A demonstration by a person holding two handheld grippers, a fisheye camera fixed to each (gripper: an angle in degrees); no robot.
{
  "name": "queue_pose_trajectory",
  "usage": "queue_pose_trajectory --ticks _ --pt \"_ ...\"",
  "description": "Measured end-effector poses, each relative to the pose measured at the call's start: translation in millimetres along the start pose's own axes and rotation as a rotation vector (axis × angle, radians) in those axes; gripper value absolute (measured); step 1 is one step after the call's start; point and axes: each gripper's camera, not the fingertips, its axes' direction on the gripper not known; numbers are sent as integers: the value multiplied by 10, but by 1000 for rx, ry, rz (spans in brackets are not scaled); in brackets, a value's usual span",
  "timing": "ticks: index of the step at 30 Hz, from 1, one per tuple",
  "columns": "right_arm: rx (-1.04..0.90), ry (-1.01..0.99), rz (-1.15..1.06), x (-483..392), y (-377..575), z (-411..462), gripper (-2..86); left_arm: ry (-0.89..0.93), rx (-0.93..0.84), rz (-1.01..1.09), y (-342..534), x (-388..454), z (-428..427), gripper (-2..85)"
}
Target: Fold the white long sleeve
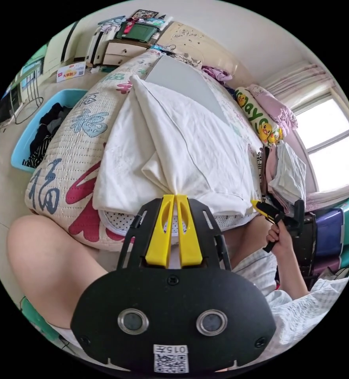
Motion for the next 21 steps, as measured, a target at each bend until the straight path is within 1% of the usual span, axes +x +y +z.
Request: queue_pose_trajectory --ticks 3,7,9,10,12,14,15,17,19,21 --pt "71 -11 18 128 230 -285 26 -18 -15 37 -126 218 -147 3" --pt "141 48 97 595 484 -603 70 -97 76 103 -405 592 -463 12" --pt "154 59 140 801 529 -607 81 -62 113 152 -655 832 -517 20" --pt "143 22 161 924 527 -562 85 -20 122 191 -865 1029 -502 30" --pt "112 -43 177 1060 493 -441 90 42 99 263 -1228 1398 -395 49" --pt "72 -75 182 1141 445 -278 95 93 31 383 -1722 2010 -140 65" --pt "48 -77 185 1181 421 -173 99 97 14 415 -1840 2176 -64 66" --pt "11 -99 187 1246 379 -54 105 69 -24 524 -2272 2840 260 72" --pt "-39 -138 180 1329 320 49 108 64 -66 570 -2579 3290 553 78" --pt "-71 -126 162 1347 283 97 106 61 -126 580 -2867 3679 891 85"
